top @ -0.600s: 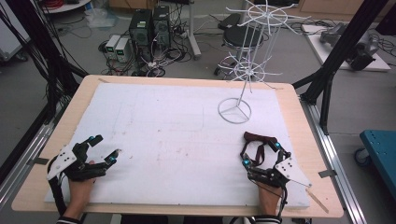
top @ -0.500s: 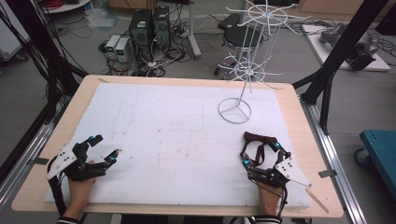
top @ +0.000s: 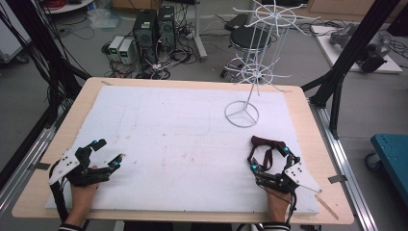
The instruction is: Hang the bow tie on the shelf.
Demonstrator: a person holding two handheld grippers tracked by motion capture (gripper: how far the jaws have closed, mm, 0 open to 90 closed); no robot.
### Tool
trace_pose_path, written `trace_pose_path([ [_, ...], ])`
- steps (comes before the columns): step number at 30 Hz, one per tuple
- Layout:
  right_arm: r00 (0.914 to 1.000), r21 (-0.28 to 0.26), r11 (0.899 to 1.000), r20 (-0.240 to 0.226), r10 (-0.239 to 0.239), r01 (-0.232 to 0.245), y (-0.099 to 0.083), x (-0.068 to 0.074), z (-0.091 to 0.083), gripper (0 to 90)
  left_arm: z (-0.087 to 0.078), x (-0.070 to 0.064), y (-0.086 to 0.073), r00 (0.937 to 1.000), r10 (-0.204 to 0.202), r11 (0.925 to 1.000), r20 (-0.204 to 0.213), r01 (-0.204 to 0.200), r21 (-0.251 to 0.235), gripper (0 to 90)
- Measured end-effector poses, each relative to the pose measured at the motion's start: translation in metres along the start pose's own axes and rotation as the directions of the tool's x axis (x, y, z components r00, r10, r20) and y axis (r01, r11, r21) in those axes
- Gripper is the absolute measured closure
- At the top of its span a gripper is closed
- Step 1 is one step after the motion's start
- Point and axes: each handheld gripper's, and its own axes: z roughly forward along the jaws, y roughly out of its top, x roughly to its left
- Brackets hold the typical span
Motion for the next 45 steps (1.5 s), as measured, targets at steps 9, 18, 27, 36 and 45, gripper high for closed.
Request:
trace_pose_path([
  [9,0.9998,-0.013,1.000,-0.011,-0.018,0.018,0.011,0.000,-0.002,0.7,0.000,0.000,0.000,1.0000,-0.005,1.0000,0.000,0.005,-0.004,14.1],
  [18,0.9984,0.044,0.998,-0.042,-0.038,0.039,0.039,-0.008,-0.003,0.8,0.000,0.000,0.000,1.0000,-0.002,1.0000,0.000,0.002,0.000,14.1],
  [27,0.9917,0.155,0.984,-0.110,-0.067,0.084,0.067,-0.017,0.005,0.8,0.000,0.000,0.000,1.0000,-0.001,1.0000,0.001,0.001,0.002,14.1],
  [36,0.9732,0.302,0.943,-0.216,-0.077,0.142,0.090,-0.029,0.023,0.7,0.000,0.000,0.000,1.0000,0.002,1.0000,0.001,-0.002,0.003,14.1],
  [45,0.9481,0.432,0.871,-0.301,-0.103,0.232,0.103,-0.041,0.040,0.8,0.001,0.000,0.000,1.0000,0.000,1.0000,0.001,0.000,0.001,14.1],
])
